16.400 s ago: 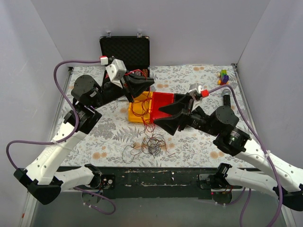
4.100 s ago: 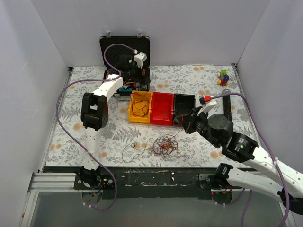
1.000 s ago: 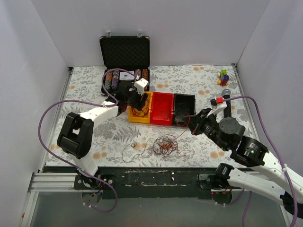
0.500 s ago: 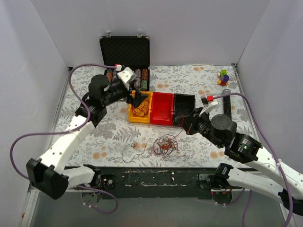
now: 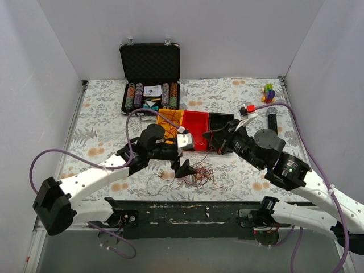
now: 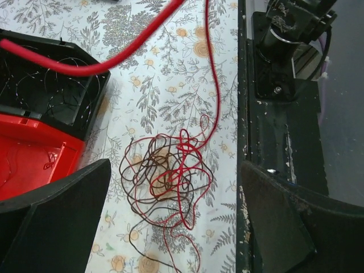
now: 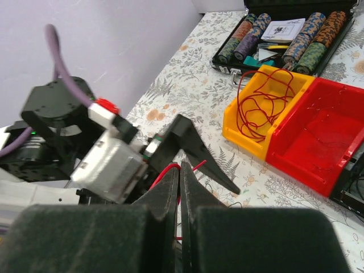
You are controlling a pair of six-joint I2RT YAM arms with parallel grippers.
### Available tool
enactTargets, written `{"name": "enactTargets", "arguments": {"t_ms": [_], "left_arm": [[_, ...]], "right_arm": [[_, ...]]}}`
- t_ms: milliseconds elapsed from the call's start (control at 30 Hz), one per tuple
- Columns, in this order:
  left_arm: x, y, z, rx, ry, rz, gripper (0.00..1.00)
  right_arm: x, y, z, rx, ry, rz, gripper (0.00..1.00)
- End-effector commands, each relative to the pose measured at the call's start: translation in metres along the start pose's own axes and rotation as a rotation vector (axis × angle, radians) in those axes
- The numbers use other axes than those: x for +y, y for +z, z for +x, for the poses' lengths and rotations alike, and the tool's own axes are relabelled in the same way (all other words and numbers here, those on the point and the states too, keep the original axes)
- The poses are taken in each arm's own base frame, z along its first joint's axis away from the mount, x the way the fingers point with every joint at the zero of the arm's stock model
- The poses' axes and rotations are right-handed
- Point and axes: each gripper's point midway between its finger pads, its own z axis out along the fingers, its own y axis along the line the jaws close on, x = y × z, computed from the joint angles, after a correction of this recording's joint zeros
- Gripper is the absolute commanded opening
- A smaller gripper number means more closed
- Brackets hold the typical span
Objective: Untangle the cables
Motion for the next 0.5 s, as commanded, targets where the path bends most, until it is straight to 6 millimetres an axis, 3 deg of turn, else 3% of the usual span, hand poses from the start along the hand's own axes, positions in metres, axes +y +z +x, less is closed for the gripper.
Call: {"name": "enactTargets", "arguments": {"t_ms": [0,233,467], "left_arm": [[0.010,0.018,-0.021,-0.078,0.053,-0.020,0.98],[0.005,0.033,-0.031,-0.122,0.023,0.006,0.97],[-0.012,0.035,-0.026,-0.101,0.025,0.075,0.54]], "right_arm": [[0.025,-0.004,-0.033,-0.103,0.045,-0.095,0.01],[0.027,-0.005,-0.035,-0.108,0.040,-0.101,0.01],[0.025,-0.007,-0.038,-0.122,0.029,-0.098,0.01]]}}
